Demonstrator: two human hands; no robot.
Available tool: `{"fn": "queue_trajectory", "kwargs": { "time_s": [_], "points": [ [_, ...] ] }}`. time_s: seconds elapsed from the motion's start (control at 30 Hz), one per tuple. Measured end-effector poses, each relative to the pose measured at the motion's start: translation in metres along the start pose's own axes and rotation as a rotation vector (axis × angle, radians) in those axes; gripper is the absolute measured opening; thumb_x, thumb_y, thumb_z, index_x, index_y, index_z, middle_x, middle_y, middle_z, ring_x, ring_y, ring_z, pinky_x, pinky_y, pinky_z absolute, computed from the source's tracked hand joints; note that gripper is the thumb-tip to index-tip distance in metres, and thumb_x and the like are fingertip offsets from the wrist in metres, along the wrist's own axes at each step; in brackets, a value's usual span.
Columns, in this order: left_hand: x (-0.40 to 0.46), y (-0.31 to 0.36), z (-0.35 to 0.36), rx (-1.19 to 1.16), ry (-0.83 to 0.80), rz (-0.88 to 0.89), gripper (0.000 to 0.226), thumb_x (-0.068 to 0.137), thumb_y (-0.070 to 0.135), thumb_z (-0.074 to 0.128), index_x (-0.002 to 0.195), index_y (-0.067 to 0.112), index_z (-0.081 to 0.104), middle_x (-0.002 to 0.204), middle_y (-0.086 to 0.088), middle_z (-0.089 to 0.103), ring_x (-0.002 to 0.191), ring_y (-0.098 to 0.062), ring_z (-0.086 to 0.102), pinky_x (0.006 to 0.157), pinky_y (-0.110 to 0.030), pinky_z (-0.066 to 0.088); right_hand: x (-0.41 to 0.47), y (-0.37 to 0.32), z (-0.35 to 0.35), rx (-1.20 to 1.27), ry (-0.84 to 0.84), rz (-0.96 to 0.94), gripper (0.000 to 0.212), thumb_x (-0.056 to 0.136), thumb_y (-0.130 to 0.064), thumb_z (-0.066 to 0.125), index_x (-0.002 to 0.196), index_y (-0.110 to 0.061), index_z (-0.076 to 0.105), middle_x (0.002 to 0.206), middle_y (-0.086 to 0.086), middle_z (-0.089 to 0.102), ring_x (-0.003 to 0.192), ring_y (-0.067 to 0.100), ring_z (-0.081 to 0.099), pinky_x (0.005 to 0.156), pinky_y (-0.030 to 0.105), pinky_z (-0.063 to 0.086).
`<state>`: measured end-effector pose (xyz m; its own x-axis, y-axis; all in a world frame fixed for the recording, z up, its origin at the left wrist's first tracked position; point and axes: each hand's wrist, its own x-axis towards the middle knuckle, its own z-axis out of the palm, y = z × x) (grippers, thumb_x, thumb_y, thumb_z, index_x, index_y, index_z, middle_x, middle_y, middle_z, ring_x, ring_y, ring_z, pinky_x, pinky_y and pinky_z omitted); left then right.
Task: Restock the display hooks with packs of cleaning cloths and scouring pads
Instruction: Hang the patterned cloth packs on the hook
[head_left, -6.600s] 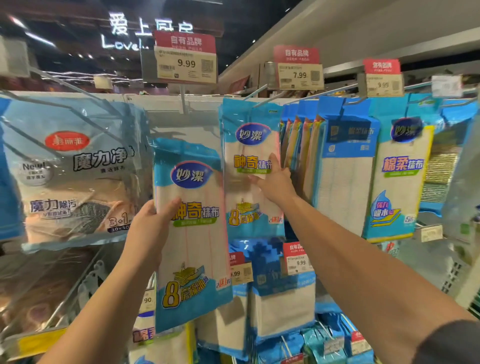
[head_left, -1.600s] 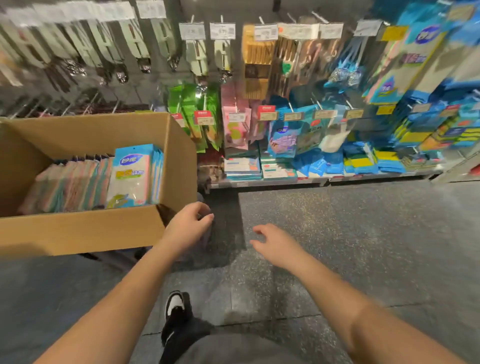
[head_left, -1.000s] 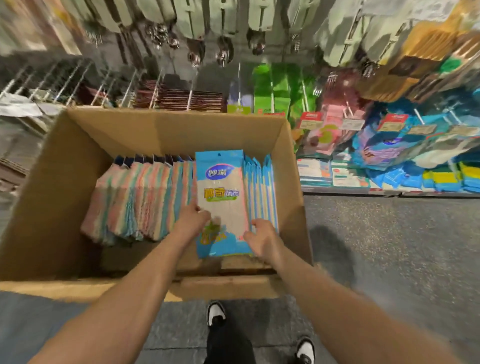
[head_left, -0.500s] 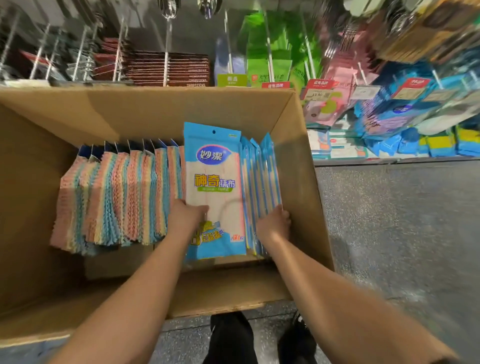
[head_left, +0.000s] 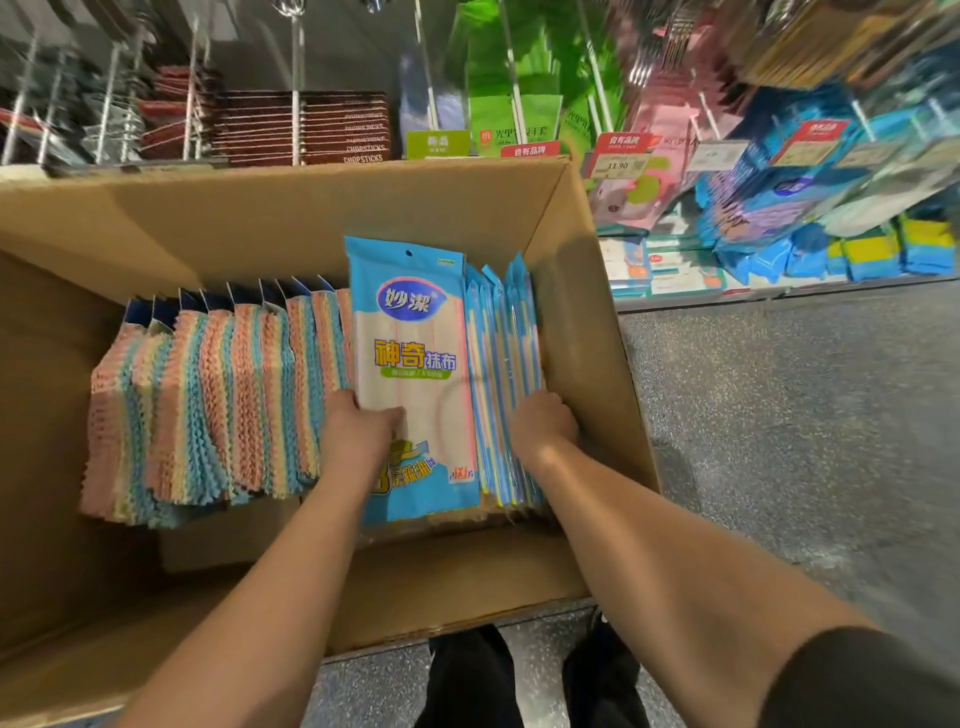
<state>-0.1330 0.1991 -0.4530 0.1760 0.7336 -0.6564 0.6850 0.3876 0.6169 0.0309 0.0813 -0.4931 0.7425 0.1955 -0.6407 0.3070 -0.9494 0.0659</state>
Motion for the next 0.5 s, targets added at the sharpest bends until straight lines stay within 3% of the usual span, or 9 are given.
{"fn": "queue_trajectory", "kwargs": {
  "time_s": [0.23, 0.33, 0.43, 0.5],
  "points": [
    [0.003, 0.000, 0.003, -0.008, -0.040, -0.031, 0.032, 0.088, 0.019, 0.072, 0.110, 0.022, 0.049, 0.114, -0.007, 0.067, 0.099, -0.030, 0.068, 0.088, -0.050, 0.059, 0.007, 0.002, -0.001, 0.042, -0.014, 0.021, 0.026, 0.103, -0.008, 0.042, 0.121, -0.005, 0.059, 0.120, 0.012, 0.064, 0.106, 0.030, 0.064, 0.069, 0.035, 0.045],
    [0.001, 0.006, 0.001, -0.032, -0.067, -0.033, 0.034, 0.086, 0.017, 0.074, 0.114, 0.016, 0.055, 0.113, -0.007, 0.070, 0.097, -0.030, 0.070, 0.088, -0.051, 0.059, 0.003, 0.005, -0.003, 0.079, 0.022, 0.012, 0.021, 0.101, -0.008, 0.047, 0.118, -0.004, 0.059, 0.117, 0.012, 0.065, 0.104, 0.030, 0.065, 0.069, 0.035, 0.050],
    [-0.003, 0.011, -0.003, -0.055, -0.106, -0.022, 0.040, 0.084, 0.016, 0.075, 0.121, 0.014, 0.061, 0.109, -0.007, 0.073, 0.094, -0.030, 0.072, 0.087, -0.052, 0.059, -0.007, 0.005, -0.013, 0.120, 0.049, -0.001, 0.026, 0.099, -0.011, 0.051, 0.123, -0.004, 0.056, 0.120, 0.014, 0.064, 0.106, 0.033, 0.065, 0.082, 0.041, 0.057],
    [-0.008, 0.014, -0.005, -0.090, -0.130, -0.041, 0.037, 0.082, 0.014, 0.076, 0.115, 0.015, 0.061, 0.102, -0.008, 0.073, 0.089, -0.032, 0.073, 0.082, -0.054, 0.061, -0.017, 0.005, -0.026, 0.122, 0.067, -0.043, 0.030, 0.097, -0.018, 0.054, 0.124, -0.005, 0.054, 0.121, 0.012, 0.062, 0.106, 0.033, 0.065, 0.077, 0.038, 0.055]
  ]
}}
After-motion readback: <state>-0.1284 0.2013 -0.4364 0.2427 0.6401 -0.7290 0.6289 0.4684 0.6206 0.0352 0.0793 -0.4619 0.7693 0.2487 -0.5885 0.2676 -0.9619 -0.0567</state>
